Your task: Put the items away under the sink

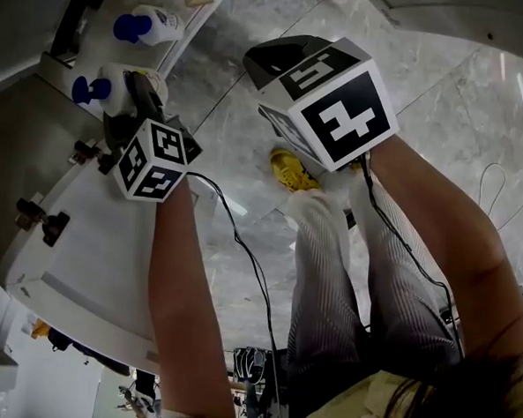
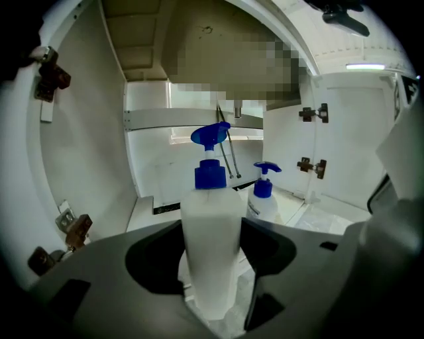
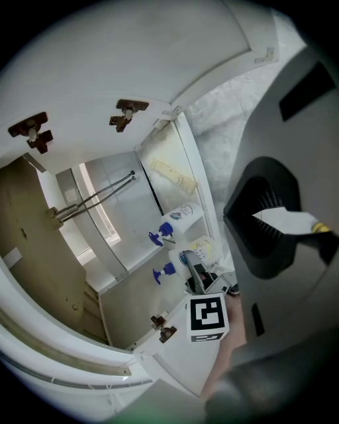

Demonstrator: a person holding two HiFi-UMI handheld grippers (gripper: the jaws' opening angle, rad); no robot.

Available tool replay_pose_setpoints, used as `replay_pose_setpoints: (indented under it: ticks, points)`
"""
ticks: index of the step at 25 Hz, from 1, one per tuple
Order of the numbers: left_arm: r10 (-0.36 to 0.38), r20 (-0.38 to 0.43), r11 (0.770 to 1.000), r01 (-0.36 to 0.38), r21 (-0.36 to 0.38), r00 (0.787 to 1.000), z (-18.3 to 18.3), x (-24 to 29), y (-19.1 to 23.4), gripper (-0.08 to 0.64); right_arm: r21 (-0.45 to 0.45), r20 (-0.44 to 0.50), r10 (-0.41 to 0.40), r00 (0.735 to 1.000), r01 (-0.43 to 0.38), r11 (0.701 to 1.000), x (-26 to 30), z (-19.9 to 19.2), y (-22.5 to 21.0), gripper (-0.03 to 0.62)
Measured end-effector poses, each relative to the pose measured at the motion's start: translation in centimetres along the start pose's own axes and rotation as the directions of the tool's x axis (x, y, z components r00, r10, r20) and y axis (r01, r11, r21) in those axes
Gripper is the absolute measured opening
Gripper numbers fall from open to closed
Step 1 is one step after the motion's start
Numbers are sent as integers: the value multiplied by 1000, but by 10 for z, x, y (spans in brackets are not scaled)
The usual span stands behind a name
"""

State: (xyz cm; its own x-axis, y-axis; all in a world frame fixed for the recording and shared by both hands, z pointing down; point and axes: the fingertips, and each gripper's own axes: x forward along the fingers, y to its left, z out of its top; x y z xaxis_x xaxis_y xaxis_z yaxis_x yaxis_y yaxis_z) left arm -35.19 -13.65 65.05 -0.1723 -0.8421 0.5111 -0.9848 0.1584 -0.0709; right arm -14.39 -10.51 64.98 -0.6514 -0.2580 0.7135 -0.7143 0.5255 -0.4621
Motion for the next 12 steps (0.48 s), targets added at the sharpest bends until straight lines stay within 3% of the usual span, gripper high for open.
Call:
replay_pose_setpoints:
  ticks: [8, 12]
  points:
    - [22, 54, 1000, -21, -22, 998, 6, 20, 6, 288, 3, -12, 5, 1000, -5, 1000, 9, -15, -2, 26]
    - [74, 80, 995, -68, -78, 994, 3, 24, 16, 288, 7, -19, 2, 1000, -2, 1000, 15, -21, -5, 26]
